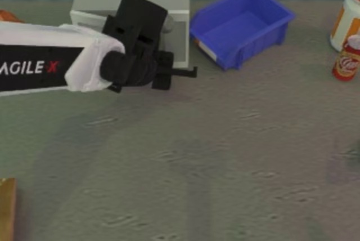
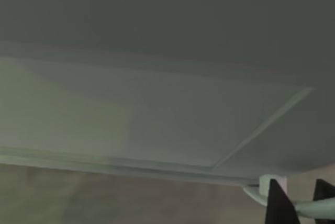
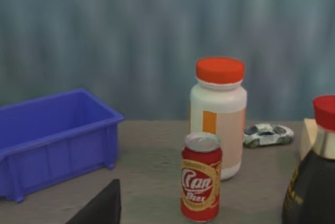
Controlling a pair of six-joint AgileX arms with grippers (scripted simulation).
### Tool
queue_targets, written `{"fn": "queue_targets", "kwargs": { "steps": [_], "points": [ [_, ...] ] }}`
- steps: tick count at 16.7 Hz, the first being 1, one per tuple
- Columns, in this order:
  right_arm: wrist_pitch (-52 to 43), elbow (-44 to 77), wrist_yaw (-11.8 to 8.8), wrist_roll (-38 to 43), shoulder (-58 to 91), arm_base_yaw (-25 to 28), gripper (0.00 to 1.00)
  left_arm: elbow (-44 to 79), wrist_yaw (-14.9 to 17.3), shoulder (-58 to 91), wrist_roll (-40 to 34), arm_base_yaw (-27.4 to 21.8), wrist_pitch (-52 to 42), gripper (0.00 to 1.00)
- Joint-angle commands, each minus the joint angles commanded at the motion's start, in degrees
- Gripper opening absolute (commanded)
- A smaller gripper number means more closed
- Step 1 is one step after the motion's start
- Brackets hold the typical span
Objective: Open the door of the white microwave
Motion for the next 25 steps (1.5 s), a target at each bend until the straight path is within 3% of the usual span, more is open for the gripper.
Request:
{"fn": "queue_targets", "kwargs": {
  "steps": [9,25],
  "points": [
    [0.00,0.00,0.00,0.00,0.00,0.00,1.00,-2.58,2.41,-1.82,2.93,0.82,1.24,0.00],
    [0.00,0.00,0.00,0.00,0.00,0.00,1.00,-2.60,2.42,-1.82,2.94,0.82,1.24,0.00]
  ]
}}
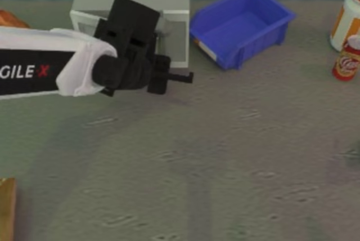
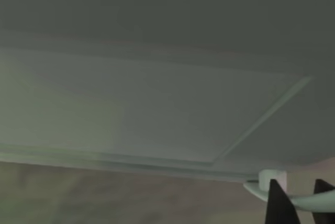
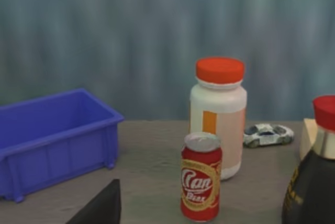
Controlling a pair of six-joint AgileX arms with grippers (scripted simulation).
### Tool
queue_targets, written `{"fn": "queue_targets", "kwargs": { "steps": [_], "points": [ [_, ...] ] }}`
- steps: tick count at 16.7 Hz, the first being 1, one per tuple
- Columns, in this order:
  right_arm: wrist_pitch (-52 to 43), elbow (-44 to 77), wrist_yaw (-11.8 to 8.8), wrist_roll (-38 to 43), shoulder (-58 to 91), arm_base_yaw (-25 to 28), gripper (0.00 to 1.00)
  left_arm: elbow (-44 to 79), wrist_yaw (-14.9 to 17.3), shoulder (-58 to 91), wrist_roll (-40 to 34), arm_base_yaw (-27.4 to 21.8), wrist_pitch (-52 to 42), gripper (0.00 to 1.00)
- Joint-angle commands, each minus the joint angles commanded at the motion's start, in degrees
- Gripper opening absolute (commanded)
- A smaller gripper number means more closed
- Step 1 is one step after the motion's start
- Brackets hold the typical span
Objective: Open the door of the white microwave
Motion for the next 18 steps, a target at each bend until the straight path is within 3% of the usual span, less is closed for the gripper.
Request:
{"fn": "queue_targets", "kwargs": {
  "steps": [8,18],
  "points": [
    [0.00,0.00,0.00,0.00,0.00,0.00,1.00,0.00,0.00,0.00,0.00,0.00,0.00,0.00],
    [0.00,0.00,0.00,0.00,0.00,0.00,1.00,-2.12,2.20,-1.53,2.61,0.81,0.90,0.00]
  ]
}}
